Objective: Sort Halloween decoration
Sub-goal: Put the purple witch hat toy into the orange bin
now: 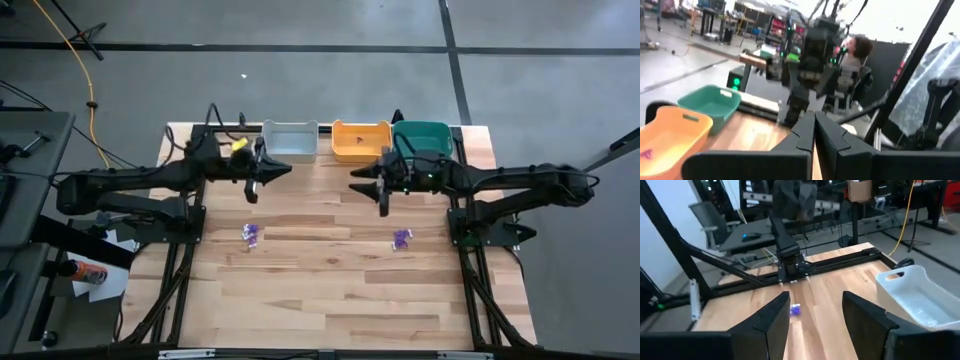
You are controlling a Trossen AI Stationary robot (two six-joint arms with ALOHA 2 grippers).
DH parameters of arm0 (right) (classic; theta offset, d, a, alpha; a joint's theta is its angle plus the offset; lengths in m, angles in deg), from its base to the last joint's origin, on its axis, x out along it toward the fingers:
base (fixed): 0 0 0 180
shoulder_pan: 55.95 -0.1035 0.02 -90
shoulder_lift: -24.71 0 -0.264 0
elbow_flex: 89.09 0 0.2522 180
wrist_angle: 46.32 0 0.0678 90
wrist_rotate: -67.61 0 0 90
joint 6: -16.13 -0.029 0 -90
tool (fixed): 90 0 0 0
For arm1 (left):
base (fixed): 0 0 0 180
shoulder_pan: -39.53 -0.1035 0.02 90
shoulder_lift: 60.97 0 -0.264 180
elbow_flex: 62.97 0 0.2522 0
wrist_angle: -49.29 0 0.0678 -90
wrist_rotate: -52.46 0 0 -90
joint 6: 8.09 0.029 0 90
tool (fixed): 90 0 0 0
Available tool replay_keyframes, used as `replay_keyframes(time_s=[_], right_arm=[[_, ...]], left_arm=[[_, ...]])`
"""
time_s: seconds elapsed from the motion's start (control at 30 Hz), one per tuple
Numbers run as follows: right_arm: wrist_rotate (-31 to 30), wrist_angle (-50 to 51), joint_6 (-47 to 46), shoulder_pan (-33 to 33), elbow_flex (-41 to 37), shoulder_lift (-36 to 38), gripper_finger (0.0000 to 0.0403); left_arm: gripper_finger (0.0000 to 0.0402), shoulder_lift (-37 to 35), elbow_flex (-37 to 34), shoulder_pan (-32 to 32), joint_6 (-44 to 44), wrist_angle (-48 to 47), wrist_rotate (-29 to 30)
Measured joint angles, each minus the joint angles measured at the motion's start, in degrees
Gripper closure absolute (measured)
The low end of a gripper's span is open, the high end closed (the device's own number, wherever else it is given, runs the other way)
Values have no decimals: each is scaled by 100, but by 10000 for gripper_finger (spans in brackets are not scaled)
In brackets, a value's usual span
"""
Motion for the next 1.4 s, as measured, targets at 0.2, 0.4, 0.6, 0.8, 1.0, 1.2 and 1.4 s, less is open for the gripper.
replay_keyframes(time_s=[0.2,0.4,0.6,0.8,1.0,1.2,1.4], right_arm=[[-7,16,135,3,143,-310,244],[4,-5,166,4,143,-325,362],[44,-9,183,45,143,-325,380],[46,-11,224,45,143,-323,396],[44,-11,226,45,143,-323,401],[-142,-12,122,45,143,-312,396],[-142,13,-25,46,143,-308,396]], left_arm=[[401,-8,-77,86,598,-276,2],[401,-8,-77,91,1006,-296,4],[401,-8,-77,91,1006,-304,13],[401,-8,-77,89,1012,-304,13],[401,-8,-77,89,1009,-304,13],[401,-8,-75,74,979,-225,13],[401,-8,-75,74,901,-229,13]])
